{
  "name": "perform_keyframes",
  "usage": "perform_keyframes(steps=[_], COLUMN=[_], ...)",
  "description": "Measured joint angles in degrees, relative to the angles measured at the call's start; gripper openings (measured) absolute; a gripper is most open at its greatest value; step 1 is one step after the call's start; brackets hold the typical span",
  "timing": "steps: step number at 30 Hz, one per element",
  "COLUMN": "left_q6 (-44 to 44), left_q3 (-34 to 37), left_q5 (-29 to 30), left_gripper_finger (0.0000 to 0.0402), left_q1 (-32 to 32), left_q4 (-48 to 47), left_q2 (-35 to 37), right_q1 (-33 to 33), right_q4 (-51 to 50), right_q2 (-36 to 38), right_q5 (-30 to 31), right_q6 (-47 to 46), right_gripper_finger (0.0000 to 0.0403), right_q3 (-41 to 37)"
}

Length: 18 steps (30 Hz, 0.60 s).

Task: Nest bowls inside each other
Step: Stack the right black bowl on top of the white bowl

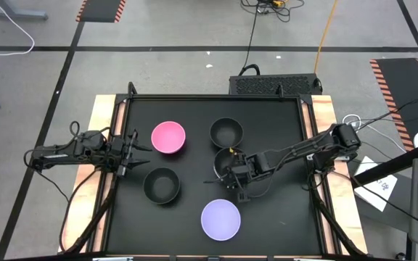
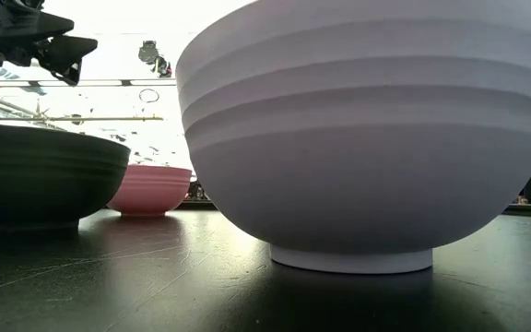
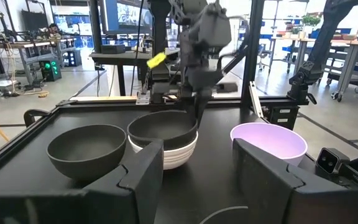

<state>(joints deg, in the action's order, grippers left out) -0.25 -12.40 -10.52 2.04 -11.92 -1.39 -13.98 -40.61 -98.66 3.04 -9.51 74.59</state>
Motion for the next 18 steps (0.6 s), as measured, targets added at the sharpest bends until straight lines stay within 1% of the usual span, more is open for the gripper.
perform_keyframes(steps=[5, 8, 14, 18], left_q6=[0.00, -0.02, -0.02, -0.02], left_q3=[0.00, 0.00, 0.00, 0.00], left_q5=[0.00, 0.00, 0.00, 0.00], left_gripper_finger=[0.0196, 0.0196, 0.0196, 0.0196], left_q1=[0.00, 0.00, 0.00, 0.00], left_q4=[-0.02, -0.02, -0.04, -0.04], left_q2=[0.00, 0.00, 0.00, 0.00], right_q1=[-0.04, -0.01, 0.02, 0.04], right_q4=[0.81, 0.73, 0.83, -0.73], right_q2=[-3.35, -3.96, -1.89, 0.06], right_q5=[1.27, 1.42, 1.46, -0.89], right_q6=[-0.09, -0.13, -0.23, -1.32], right_gripper_finger=[0.0000, 0.0000, 0.0000, 0.0000], right_q3=[0.33, 0.31, 0.06, -0.11])
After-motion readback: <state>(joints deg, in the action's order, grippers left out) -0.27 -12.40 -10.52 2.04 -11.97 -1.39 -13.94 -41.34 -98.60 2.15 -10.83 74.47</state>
